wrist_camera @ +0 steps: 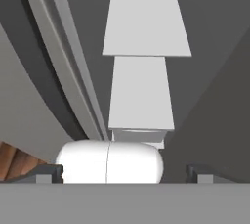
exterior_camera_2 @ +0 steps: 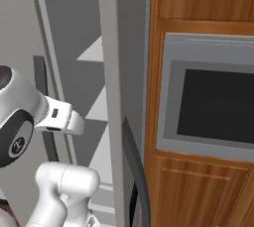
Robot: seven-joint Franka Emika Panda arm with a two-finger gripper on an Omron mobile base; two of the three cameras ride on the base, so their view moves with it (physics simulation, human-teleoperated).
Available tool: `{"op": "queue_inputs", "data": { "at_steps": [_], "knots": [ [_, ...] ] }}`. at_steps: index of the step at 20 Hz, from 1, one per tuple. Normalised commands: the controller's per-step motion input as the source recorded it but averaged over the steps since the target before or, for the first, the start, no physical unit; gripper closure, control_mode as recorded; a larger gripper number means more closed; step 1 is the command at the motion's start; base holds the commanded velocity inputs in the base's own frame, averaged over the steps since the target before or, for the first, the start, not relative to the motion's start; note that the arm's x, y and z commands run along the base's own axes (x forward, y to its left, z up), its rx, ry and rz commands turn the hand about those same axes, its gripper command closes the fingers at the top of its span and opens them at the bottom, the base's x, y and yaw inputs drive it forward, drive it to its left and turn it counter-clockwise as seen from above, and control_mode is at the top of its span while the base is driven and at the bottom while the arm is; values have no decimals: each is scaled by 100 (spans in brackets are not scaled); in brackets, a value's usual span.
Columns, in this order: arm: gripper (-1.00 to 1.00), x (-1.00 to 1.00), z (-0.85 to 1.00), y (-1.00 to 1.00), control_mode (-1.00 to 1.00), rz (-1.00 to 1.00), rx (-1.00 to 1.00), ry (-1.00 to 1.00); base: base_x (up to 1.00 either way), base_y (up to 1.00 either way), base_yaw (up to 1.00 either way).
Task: Take the tangerine, steak, and potato from the freezer and place them in the bowl on the counter.
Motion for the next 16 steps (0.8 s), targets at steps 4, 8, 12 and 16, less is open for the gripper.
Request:
{"op": "queue_inputs", "data": {
  "at_steps": [4,8,12,16],
  "knots": [
    [-100,29,49,-38,-100,0,2,0,0,0,0],
    [-100,32,31,-5,-100,-2,0,-2,0,0,0],
    [-100,43,25,0,-100,-1,0,-6,0,0,0],
    [-100,29,37,0,-100,0,0,-8,0,0,0]
  ]
}}
